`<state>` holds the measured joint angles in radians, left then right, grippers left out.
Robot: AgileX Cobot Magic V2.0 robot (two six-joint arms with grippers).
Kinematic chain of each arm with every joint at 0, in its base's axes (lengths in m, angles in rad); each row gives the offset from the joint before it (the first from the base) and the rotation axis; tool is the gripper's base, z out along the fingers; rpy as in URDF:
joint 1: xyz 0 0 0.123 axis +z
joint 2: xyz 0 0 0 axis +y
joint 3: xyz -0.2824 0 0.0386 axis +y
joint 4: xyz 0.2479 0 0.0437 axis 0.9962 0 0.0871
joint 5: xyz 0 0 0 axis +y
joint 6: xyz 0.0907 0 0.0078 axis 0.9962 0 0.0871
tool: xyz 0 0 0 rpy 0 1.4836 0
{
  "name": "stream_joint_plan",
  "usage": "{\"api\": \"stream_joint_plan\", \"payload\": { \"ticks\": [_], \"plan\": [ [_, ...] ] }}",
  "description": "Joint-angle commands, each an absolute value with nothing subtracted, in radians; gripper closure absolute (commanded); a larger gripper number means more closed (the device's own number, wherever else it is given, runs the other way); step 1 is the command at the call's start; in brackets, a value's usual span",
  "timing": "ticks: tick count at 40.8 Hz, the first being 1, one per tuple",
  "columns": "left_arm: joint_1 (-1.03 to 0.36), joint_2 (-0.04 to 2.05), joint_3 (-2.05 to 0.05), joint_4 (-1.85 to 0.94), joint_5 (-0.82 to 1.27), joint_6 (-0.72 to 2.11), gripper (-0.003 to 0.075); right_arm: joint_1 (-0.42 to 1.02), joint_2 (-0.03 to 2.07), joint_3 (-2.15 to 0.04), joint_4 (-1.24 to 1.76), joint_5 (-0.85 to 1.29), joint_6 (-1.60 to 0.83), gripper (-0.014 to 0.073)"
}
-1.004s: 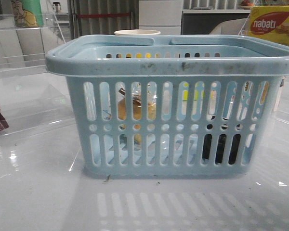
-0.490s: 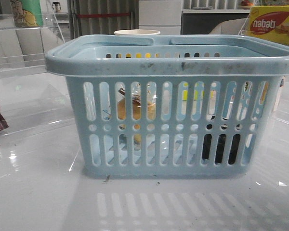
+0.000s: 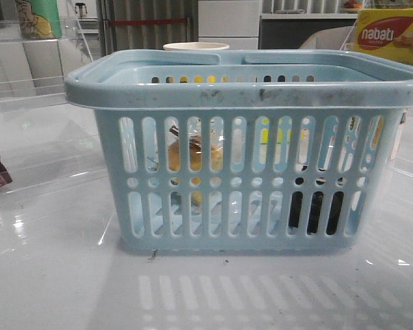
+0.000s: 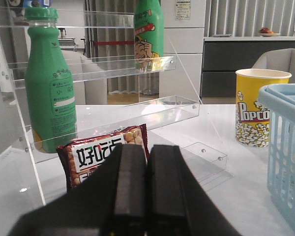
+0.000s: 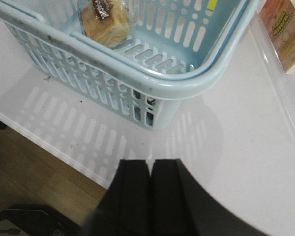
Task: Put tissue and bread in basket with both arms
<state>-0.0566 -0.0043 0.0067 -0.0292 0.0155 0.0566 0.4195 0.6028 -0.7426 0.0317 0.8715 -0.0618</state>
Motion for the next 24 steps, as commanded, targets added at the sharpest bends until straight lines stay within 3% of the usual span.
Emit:
{"api": "stream_joint_plan", "payload": {
  "ticks": [1, 17, 24],
  "plan": [
    [-0.062, -0.024, 0.013, -0.039, -0.076, 0.048, 0.0628, 0.416, 0.606, -0.769, 0.021, 0.81, -0.062, 0.0536],
    [-0.062, -0.022, 0.013, -0.039, -0.076, 0.048, 0.0628, 0.397, 0.576, -0.738, 0.0, 0.781, -0.062, 0.0536],
    [-0.062, -0.022, 0.013, -0.039, -0.074, 0.048, 0.0628, 0.259, 0.438, -0.554, 0.006, 0.472, -0.061, 0.0536]
  ]
}}
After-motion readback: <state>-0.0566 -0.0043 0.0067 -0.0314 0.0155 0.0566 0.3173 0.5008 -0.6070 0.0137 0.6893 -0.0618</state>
